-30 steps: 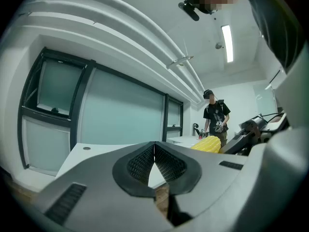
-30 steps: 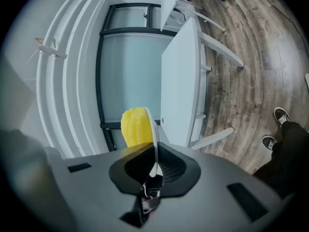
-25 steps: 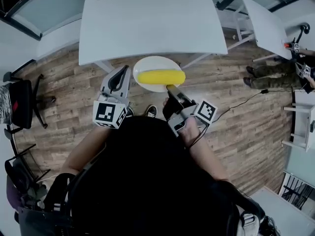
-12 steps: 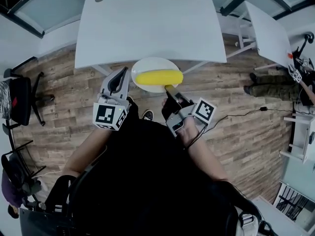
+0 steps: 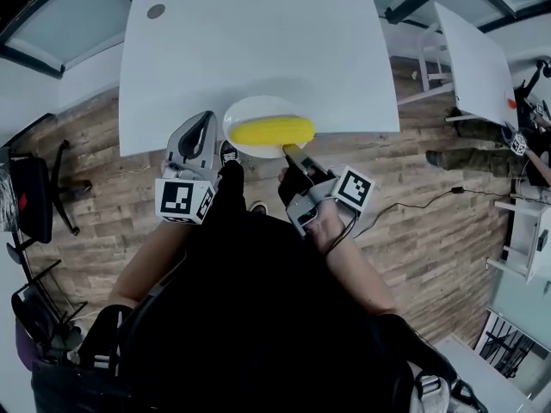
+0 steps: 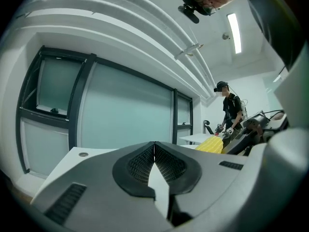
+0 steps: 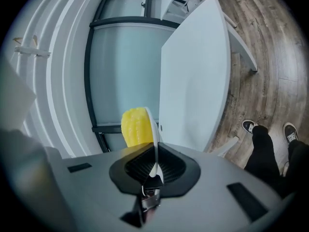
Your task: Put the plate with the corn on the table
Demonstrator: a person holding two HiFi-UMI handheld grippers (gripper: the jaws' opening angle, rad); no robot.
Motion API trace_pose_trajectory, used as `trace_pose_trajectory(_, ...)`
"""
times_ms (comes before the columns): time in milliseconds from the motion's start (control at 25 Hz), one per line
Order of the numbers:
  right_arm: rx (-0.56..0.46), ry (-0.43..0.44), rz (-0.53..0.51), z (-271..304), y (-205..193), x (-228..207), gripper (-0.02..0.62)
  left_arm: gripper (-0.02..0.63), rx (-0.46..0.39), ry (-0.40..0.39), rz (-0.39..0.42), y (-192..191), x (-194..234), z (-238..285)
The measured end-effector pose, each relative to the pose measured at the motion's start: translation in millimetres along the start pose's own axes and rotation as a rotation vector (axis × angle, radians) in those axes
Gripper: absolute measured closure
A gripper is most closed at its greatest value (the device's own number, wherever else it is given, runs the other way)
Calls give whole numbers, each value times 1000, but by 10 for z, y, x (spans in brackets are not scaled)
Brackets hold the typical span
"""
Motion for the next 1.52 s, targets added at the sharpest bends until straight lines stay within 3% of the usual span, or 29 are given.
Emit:
trace_pose_trajectory(440, -69, -21, -13, 1039, 941, 413, 574, 600, 38, -80, 7, 272, 792, 1283)
trace_pose_trajectory(720, -84, -65, 0, 1616, 1594, 331, 574, 600, 91, -78, 4, 228, 999, 1922)
trace_pose_trajectory(840, -89, -87, -11, 1779, 1811, 293, 574, 600, 113, -66, 1, 195, 957, 1920)
trace_pose_trajectory(1080, -85, -97, -34, 2405, 2481, 3, 574, 600, 169, -54, -61, 9, 1054, 2222)
trace_pose_trajectory(1520, -96, -164, 33, 2653, 2632, -390, 574, 600, 187, -54, -61, -149, 1065, 2720)
Point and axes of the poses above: the fingertips, and each gripper's own axes: z forward along the fingers, x to its left, y out of its top, the point moved 9 cm from there along -z, backward along the fingers, and after that the axes turned 7 degrees about x, right-handed, at the moved point
